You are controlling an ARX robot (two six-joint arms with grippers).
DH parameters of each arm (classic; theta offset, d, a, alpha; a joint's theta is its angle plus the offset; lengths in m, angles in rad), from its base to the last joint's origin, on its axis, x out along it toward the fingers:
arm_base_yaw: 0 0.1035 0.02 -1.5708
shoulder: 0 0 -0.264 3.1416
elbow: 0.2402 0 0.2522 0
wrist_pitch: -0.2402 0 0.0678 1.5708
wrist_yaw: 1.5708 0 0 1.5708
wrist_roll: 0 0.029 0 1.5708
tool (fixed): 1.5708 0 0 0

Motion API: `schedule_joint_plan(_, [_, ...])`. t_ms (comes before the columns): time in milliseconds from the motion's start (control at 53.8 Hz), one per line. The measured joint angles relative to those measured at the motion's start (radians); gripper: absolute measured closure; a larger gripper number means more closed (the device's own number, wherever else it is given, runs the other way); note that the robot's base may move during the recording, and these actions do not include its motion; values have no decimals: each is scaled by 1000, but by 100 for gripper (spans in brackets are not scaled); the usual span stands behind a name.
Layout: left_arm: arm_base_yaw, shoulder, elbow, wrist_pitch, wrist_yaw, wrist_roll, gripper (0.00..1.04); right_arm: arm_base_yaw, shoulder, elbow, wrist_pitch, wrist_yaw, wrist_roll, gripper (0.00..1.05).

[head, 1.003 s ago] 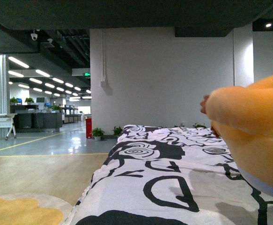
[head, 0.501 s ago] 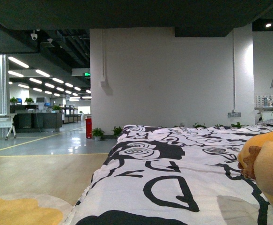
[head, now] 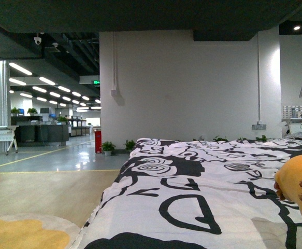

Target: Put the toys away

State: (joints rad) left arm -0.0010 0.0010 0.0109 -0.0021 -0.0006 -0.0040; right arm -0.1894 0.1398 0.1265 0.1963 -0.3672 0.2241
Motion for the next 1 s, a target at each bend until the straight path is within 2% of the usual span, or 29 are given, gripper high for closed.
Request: schedule_joint_plan(1003, [0,0,0,0,0,0,6,0,-2,-5,0,8,1,86])
